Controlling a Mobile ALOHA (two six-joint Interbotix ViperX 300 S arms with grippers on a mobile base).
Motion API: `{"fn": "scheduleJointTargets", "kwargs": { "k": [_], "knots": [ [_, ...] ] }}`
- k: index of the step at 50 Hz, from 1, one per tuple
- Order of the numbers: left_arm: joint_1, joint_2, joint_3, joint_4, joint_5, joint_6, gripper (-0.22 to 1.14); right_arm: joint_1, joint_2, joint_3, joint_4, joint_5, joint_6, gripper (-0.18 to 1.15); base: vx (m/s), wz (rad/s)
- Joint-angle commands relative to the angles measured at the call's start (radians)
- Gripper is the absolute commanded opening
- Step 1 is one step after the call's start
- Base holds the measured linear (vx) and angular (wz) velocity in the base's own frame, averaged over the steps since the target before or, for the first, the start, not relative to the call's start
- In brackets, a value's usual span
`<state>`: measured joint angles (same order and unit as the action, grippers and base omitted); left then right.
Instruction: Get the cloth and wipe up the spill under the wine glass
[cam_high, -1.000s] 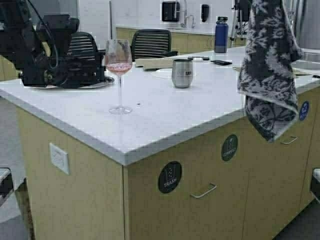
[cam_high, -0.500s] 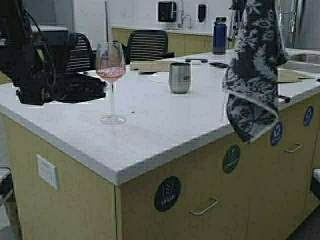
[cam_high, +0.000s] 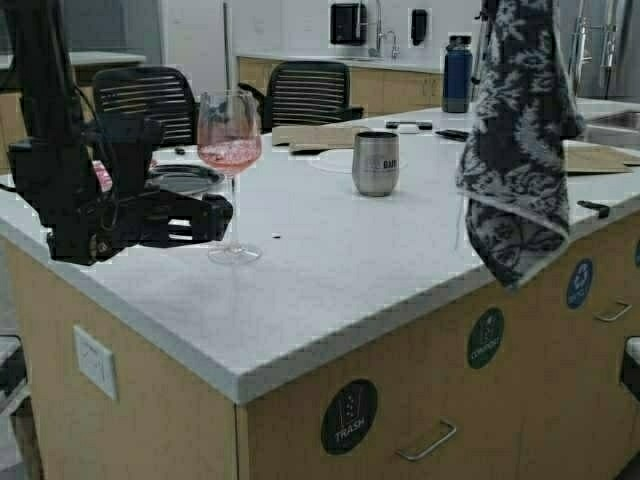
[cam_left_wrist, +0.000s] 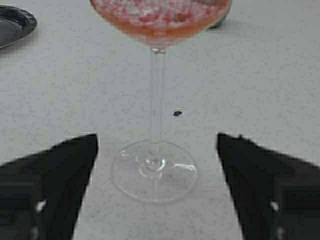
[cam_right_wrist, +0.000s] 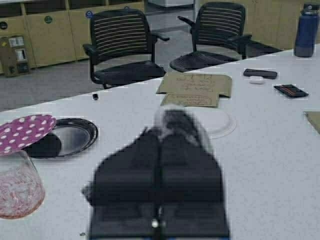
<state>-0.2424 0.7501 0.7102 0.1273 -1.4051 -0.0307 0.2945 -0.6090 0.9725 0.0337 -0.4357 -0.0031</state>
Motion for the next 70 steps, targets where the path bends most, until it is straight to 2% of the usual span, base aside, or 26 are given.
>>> {"fn": "scheduleJointTargets", "kwargs": {
  "k": [1,28,47,52,63,70],
  "knots": [
    [-0.006,0.015,-0.043,0.005,-0.014,0.002,1.01,0.003,-0.005,-0.014,-0.002,-0.012,0.002,0.06,0.09,0.03],
    [-0.032,0.126,-0.216,0.054,-0.014,-0.011,1.01,0.003,-0.005,-0.015,-0.002,-0.012,0.0,0.06,0.07,0.02],
    [-0.074,0.137,-0.275,0.063,-0.014,-0.014,0.98,0.003,-0.005,-0.015,-0.002,-0.012,0.0,0.06,0.05,0.01],
    [-0.075,0.137,-0.278,0.063,-0.014,-0.017,0.86,0.003,-0.005,-0.017,-0.002,-0.012,0.0,0.06,0.03,0.01],
    [-0.075,0.126,-0.276,0.064,-0.014,-0.037,0.46,0.003,-0.005,-0.015,-0.002,-0.012,0.0,0.06,0.01,0.01],
    [-0.077,0.103,-0.264,0.064,-0.014,-0.038,0.37,0.003,0.0,-0.021,-0.002,-0.015,0.0,0.06,0.0,0.0]
  ]
}}
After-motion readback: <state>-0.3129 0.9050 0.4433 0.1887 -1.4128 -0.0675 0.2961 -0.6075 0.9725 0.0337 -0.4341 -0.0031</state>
